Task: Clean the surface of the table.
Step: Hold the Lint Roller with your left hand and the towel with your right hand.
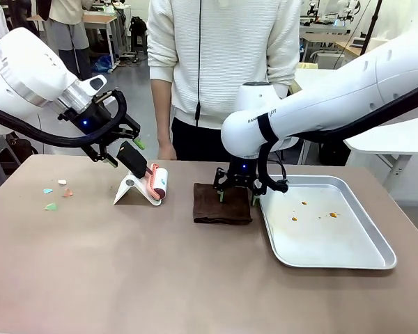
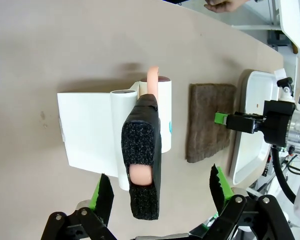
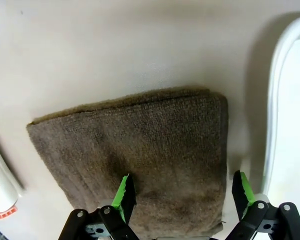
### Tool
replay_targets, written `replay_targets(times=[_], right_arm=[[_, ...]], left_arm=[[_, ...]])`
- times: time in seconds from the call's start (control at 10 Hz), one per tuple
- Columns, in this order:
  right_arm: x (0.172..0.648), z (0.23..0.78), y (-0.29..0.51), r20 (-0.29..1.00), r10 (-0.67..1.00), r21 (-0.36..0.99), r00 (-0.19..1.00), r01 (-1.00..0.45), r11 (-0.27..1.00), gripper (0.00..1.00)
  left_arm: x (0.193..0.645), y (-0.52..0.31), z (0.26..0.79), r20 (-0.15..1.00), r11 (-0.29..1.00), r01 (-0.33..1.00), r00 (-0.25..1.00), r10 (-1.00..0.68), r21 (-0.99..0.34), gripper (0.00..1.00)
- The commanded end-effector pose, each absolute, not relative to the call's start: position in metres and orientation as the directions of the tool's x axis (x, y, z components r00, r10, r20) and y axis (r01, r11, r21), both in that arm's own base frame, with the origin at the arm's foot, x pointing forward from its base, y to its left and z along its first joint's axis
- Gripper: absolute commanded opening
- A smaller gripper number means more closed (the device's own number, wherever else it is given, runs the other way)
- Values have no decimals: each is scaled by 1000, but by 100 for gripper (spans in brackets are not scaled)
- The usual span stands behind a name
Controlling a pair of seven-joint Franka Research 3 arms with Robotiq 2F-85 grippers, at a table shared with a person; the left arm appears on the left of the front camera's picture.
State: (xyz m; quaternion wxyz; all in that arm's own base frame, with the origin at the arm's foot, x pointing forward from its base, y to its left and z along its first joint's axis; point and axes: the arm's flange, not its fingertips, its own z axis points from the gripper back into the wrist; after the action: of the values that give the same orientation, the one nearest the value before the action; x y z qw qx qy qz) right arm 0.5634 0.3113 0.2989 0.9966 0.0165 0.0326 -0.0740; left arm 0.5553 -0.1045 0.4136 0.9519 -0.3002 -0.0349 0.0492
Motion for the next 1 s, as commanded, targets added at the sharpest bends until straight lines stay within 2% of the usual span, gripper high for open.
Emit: replay_targets(times=[0.0, 0.2, 0.3, 0.4, 0.5, 0.7, 0.8, 0.9], right_arm=[[567, 300, 304, -75, -112, 73, 991, 117, 990, 100], [567, 298, 303, -84, -93, 84, 992, 100, 991, 100], [567, 298, 302, -90, -80, 96, 993, 89, 991, 57], [566, 298, 303, -98, -68, 103, 993, 78, 992, 40], [566, 298, 303, -95, -65, 99, 993, 74, 992, 0], [566, 298, 303, -101, -56, 97, 993, 66, 993, 0], [566, 299, 303, -104, -49, 108, 993, 60, 992, 13], [566, 298, 303, -105, -47, 110, 993, 59, 992, 4]], left_arm=[[560, -105, 415, 54, 816, -57, 993, 107, -575, 100], [560, -106, 415, 60, 817, -58, 992, 112, -574, 100], [561, -106, 415, 71, 822, -54, 991, 115, -567, 100], [561, -105, 415, 83, 821, -52, 989, 120, -569, 80], [561, -105, 415, 86, 821, -52, 989, 122, -569, 41], [561, -106, 415, 101, 822, -45, 987, 123, -567, 0], [561, -106, 416, 103, 822, -46, 987, 127, -568, 0], [561, -106, 416, 106, 823, -45, 986, 127, -567, 0]])
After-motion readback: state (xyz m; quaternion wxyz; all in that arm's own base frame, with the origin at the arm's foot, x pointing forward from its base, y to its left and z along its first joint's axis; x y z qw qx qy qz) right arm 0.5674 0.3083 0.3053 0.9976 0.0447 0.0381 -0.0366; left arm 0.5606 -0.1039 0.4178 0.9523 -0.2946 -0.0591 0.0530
